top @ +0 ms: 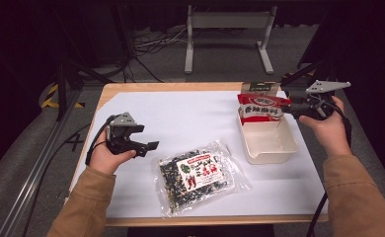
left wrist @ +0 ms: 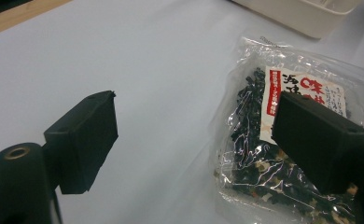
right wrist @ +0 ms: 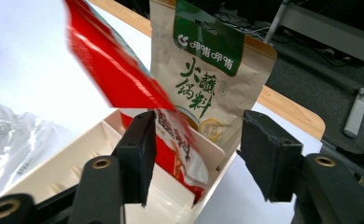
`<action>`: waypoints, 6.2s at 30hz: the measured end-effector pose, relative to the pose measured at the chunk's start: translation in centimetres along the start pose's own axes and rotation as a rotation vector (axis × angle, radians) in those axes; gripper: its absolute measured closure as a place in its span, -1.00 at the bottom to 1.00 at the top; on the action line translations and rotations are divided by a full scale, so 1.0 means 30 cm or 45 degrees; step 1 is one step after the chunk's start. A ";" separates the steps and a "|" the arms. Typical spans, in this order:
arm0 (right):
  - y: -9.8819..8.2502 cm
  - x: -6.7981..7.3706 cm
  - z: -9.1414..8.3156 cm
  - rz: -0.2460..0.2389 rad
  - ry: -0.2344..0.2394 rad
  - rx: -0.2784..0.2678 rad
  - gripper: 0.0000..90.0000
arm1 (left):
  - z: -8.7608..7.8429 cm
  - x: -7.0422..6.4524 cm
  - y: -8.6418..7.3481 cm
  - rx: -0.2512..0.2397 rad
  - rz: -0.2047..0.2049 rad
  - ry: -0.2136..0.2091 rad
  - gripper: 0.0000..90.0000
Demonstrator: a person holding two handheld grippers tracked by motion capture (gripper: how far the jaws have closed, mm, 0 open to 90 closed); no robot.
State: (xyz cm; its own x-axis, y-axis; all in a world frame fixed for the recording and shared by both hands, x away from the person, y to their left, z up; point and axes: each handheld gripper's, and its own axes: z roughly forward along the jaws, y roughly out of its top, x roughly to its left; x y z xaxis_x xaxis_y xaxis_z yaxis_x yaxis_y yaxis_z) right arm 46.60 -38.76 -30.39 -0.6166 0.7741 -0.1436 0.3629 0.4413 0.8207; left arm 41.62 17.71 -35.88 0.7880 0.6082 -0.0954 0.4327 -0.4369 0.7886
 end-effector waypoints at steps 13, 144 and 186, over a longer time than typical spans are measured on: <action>-0.023 0.094 -0.104 0.006 -0.011 -0.035 -0.13 | 0.038 -0.046 0.021 0.001 0.077 -0.031 -0.82; -0.144 0.448 -0.183 -0.016 0.170 -0.143 -0.21 | 0.228 -0.152 0.060 0.371 0.023 -0.306 0.79; -0.093 0.593 -0.119 0.061 0.341 -0.114 0.09 | -0.066 -0.108 0.101 -0.280 0.011 -0.068 0.87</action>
State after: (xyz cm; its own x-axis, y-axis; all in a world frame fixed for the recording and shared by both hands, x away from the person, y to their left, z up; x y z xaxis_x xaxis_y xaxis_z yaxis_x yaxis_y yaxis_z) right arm 32.12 -27.84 -33.25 -0.7671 0.6404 0.0378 0.3404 0.3564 0.8701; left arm 39.50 15.74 -31.99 0.8158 0.5666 -0.1156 0.3247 -0.2833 0.9024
